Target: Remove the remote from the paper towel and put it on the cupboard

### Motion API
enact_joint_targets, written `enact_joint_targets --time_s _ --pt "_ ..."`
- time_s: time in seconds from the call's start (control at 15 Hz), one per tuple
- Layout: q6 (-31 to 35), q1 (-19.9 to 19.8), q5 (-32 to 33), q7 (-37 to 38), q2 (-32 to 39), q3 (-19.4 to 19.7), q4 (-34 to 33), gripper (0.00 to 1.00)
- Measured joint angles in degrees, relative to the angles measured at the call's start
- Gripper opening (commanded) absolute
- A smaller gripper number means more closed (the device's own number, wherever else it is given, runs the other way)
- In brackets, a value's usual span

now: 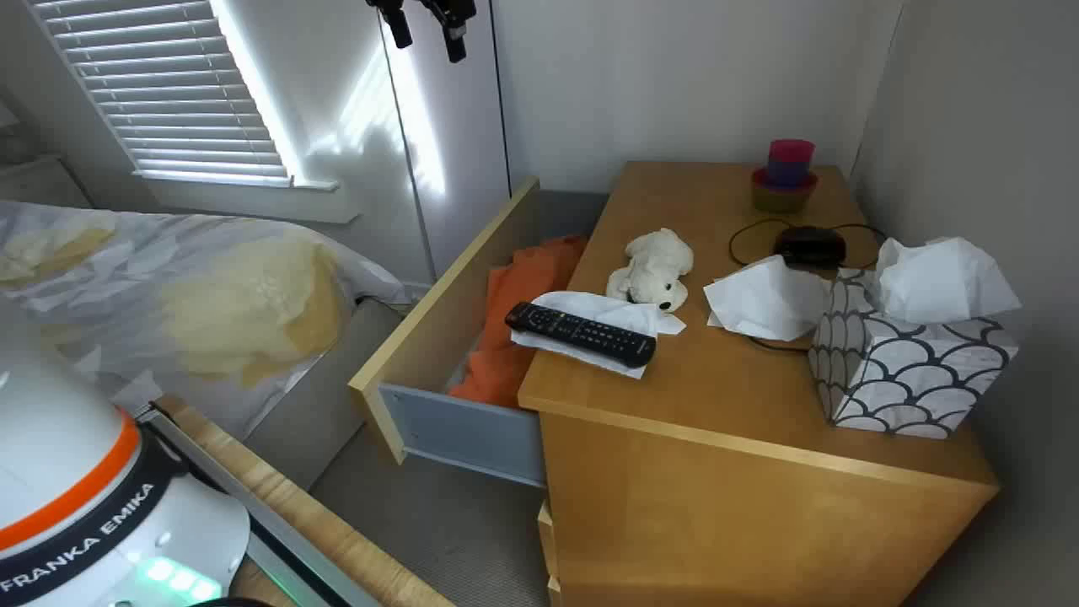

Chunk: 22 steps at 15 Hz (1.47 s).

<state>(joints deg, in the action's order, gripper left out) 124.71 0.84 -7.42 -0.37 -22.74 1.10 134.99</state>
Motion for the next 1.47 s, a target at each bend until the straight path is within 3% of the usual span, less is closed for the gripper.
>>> enact_joint_targets --time_s 0.73,1.0,1.47 --pt "-0.4 -0.2 0.5 0.0 0.2 0.0 0.0 1.00" --pt "-6.0 -3.2 7.7 -1.1 1.9 1.2 -0.1 1.00" --pt "-7.3 -6.6 17.4 -17.2 11.7 6.7 -1.8 1.00"
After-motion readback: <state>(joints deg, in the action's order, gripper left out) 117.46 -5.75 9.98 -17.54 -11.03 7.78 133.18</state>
